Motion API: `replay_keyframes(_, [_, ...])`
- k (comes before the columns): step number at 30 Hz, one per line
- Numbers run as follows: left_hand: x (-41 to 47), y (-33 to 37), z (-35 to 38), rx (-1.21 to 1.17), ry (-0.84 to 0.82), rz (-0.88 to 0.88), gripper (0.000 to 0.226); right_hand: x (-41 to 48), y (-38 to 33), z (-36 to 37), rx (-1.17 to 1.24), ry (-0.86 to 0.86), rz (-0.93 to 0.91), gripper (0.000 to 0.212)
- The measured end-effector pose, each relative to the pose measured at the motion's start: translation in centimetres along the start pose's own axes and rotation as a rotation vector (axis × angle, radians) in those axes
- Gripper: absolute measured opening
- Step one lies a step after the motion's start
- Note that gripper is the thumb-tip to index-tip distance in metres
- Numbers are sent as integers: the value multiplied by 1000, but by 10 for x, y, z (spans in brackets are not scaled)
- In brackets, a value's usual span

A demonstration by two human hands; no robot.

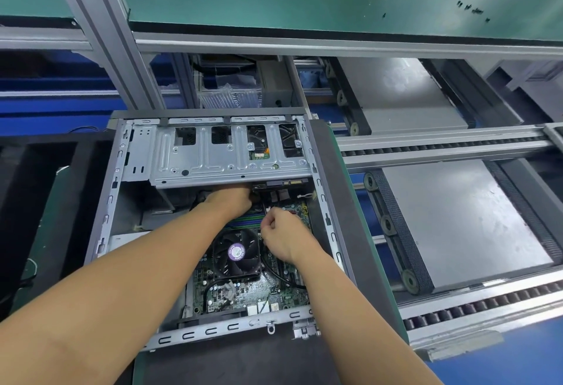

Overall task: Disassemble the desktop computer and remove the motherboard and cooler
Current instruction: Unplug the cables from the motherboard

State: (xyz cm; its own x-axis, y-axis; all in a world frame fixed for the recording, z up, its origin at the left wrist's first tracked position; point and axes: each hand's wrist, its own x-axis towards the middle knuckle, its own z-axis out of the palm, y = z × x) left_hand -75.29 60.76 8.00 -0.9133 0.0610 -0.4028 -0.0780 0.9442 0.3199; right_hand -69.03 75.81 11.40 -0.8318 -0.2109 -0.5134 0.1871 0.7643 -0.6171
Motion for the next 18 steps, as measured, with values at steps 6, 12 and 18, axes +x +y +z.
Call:
replay_keyframes(6, [1, 2, -4, -17, -29, -20, 4, 3, 3, 2, 3, -19, -8, 13])
replay_keyframes(12, [-1, 4, 6, -1, -3, -50, 10, 4, 3, 2, 11, -21, -12, 12])
replay_keyframes(18, [2, -2, 3, -33, -11, -27, 26, 4, 3, 2, -12, -13, -11, 12])
